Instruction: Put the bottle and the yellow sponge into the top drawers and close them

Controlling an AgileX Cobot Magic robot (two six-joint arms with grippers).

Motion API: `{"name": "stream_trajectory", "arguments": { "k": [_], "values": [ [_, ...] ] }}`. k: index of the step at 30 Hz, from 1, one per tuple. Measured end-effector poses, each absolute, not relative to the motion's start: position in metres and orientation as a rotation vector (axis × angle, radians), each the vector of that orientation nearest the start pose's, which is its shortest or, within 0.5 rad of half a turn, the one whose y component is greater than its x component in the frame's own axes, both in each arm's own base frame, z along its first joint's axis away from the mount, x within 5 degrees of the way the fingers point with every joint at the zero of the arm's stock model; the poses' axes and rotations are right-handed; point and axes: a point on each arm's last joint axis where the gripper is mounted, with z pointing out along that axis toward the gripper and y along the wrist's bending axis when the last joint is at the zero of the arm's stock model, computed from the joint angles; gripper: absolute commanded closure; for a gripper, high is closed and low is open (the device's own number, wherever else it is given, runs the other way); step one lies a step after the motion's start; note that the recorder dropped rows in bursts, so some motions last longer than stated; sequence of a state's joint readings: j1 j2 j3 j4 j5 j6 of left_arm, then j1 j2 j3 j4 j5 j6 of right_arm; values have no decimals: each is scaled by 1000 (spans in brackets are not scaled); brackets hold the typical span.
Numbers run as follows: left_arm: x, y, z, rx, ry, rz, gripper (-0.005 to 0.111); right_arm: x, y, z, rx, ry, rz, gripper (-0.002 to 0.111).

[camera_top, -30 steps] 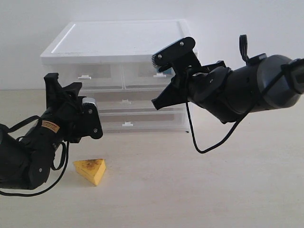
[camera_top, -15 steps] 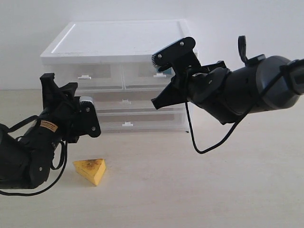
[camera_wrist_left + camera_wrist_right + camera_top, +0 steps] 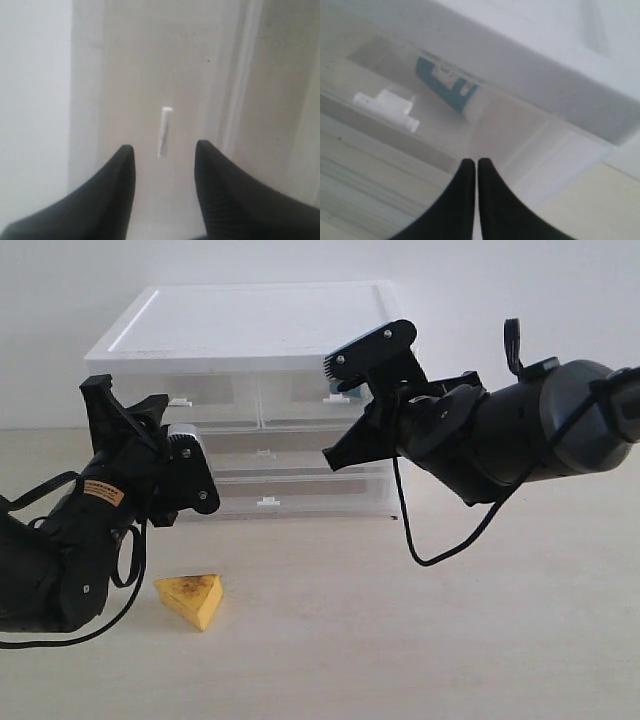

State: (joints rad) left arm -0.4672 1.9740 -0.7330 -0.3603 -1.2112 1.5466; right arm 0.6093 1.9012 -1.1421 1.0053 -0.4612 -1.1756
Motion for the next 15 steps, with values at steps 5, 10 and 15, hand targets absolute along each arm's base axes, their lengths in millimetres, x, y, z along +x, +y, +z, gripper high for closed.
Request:
{"name": "stream_trajectory", "arguments": {
  "k": [5,10,15],
  "values": [
    [329,-133,150,1116,1180,985,71,353,205,211,-518,1820,-175,108],
    [329,-133,150,1110,1184,978,71,350,205,219,-495,1804,-149,108],
    [329,-133,150,1110,1184,978,71,351,206,218,-504,1796,-156,108]
  ]
}}
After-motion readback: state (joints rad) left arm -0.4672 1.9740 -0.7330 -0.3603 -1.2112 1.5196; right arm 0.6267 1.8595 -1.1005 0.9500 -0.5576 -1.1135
